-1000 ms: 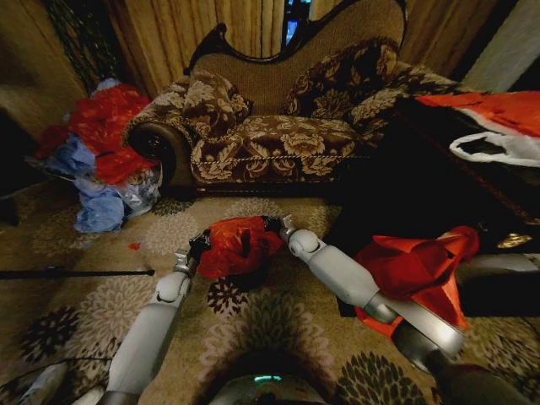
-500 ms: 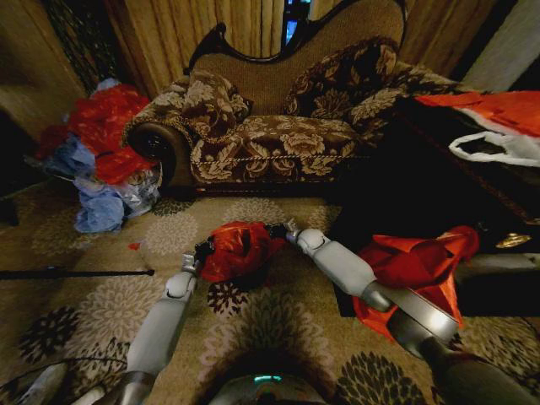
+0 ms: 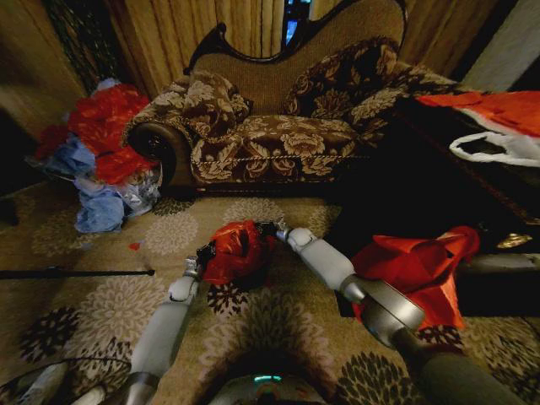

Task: Place a garbage bag over the trash bin.

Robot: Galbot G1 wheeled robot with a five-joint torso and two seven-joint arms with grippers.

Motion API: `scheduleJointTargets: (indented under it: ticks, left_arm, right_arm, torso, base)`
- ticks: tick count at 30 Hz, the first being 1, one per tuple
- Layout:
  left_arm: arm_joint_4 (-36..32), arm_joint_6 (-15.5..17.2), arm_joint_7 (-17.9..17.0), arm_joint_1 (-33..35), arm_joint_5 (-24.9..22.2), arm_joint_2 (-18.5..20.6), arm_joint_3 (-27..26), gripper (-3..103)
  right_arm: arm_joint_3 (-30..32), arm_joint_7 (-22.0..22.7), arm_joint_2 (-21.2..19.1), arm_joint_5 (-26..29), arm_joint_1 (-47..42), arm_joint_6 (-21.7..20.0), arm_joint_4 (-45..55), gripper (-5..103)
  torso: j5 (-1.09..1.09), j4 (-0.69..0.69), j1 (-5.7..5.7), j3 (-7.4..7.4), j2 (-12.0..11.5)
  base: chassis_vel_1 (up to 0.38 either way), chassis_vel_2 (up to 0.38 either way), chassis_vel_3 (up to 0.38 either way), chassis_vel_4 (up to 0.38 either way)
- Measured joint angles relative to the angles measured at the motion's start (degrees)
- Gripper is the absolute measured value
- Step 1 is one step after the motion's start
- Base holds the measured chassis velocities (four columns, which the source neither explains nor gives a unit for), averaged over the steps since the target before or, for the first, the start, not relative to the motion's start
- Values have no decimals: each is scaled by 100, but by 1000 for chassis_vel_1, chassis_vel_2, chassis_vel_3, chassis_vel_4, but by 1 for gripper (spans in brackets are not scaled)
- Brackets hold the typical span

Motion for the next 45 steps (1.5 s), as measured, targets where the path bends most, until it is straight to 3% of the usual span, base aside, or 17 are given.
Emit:
scheduleJointTargets:
  ticks: [7, 13, 19, 22, 25, 27, 29, 30, 31, 33, 38, 45]
  left_arm:
    - [333, 44, -200, -23, -22, -131, -48, 0]
    - [210, -6, -286, 89, 55, -136, -66, 0]
    - [-468, 130, -285, 304, -39, -31, -26, 0]
    - [-518, 155, -285, 312, -43, -25, -19, 0]
    - [-548, 162, -285, 330, -44, -21, -19, 0]
    - [-559, 174, -285, 349, -53, -15, -18, 0]
    - [-558, 178, -285, 350, -57, -12, -18, 0]
    - [-528, 186, -285, 344, -63, -10, -18, 0]
    - [-528, 186, -285, 344, -63, -10, -18, 0]
    - [-416, 416, -280, 269, -136, -2, 16, 0]
    - [-203, 834, -257, 158, -236, -6, 78, 0]
    - [392, 861, -337, -78, -94, -83, 97, 0]
  right_arm:
    - [140, -77, 131, -215, 19, 32, -311, 0]
    - [159, -40, 29, -221, -31, -53, -126, 0]
    - [10, 71, -263, 311, -56, -701, 553, 0]
    - [32, 33, -268, 397, 4, -822, 542, 0]
    - [134, -210, -246, 388, 109, -900, 348, 0]
    - [315, -827, -194, 218, 256, -1013, 44, 0]
    - [359, -1023, -181, 154, 301, -1034, -55, 0]
    - [454, -1495, -138, -24, 427, -1080, -314, 0]
    - [454, -1495, -138, -24, 427, -1080, -314, 0]
    - [576, -2195, -42, -236, 556, -1169, -705, 0]
    - [604, -2155, 45, -367, 542, -1056, -903, 0]
    - [684, -1781, 170, -429, 490, -868, -1031, 0]
  torso:
    - [2, 1, -2, -3, 3]
    - [2, 5, -1, -1, 3]
    - [0, 1, 2, 3, 0]
    - [0, 2, 2, 3, 0]
    - [0, 2, 2, 3, -1]
    - [1, 1, 1, 2, 0]
    - [1, 2, 1, 2, 0]
    - [0, 2, 1, 1, 0]
    - [0, 2, 1, 1, 0]
    - [1, 2, 0, 1, -1]
    - [1, 1, 0, 1, 0]
    - [1, 1, 0, 1, 0]
  base:
    - [0, 0, 0, 0]
    - [0, 0, 0, 0]
    - [0, 0, 0, 0]
    - [0, 0, 0, 0]
    - [0, 0, 0, 0]
    - [0, 0, 0, 0]
    - [0, 0, 0, 0]
    - [0, 0, 0, 0]
    - [0, 0, 0, 0]
    - [0, 0, 0, 0]
    - [0, 0, 0, 0]
    - [0, 0, 0, 0]
